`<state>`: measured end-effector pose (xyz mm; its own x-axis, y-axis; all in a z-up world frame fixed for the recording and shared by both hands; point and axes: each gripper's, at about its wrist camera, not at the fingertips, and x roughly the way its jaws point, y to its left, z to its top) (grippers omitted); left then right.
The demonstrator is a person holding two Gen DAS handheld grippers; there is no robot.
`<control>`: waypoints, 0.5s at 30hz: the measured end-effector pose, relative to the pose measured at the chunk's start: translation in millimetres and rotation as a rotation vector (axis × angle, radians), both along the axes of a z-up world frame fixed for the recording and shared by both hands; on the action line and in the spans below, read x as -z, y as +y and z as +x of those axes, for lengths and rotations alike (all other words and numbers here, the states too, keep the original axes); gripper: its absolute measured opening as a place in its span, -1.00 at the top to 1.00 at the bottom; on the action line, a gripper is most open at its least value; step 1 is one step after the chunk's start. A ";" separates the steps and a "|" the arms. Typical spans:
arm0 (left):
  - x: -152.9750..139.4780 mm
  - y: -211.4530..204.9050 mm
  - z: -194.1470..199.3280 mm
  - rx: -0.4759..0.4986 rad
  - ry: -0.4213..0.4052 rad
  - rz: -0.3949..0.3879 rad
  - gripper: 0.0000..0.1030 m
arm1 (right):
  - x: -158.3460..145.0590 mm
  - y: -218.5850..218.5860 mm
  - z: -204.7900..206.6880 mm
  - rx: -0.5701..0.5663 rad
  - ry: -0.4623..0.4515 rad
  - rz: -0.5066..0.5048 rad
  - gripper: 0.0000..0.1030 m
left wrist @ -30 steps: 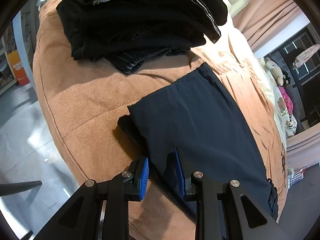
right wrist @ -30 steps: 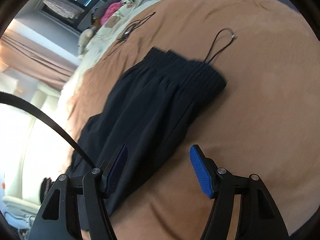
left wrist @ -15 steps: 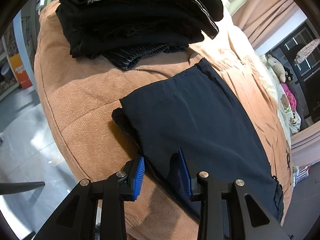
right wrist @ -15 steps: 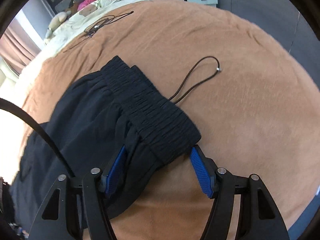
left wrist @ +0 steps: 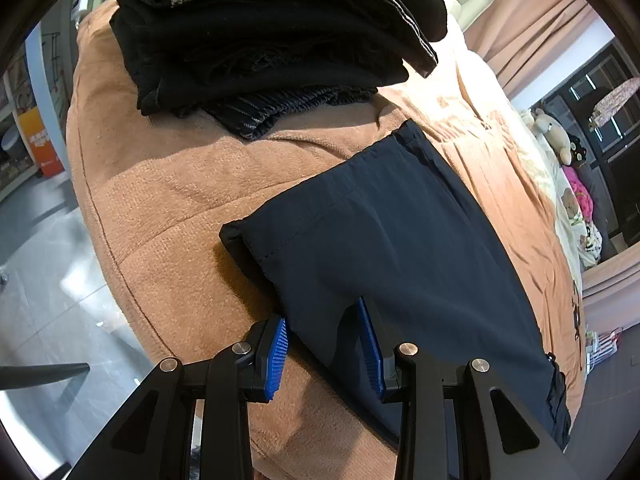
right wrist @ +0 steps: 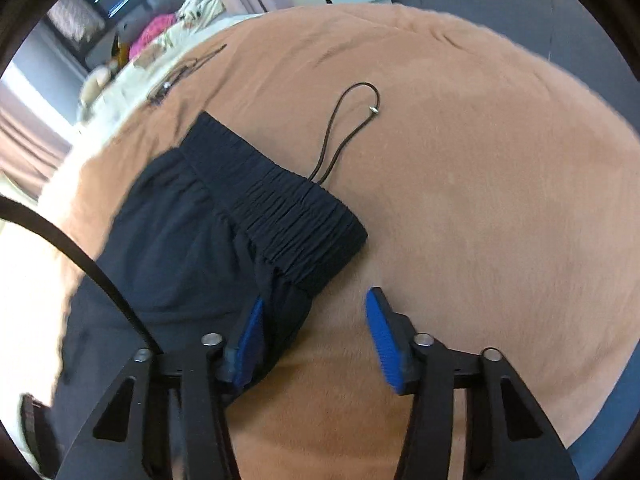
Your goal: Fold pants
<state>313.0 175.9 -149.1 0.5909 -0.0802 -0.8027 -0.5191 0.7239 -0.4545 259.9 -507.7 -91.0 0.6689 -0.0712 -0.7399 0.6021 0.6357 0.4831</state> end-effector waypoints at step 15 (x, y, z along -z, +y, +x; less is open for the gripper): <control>4.1 3.9 -3.9 -0.048 -0.053 -0.101 0.26 | 24.5 -29.3 8.3 -0.106 -0.222 0.279 0.12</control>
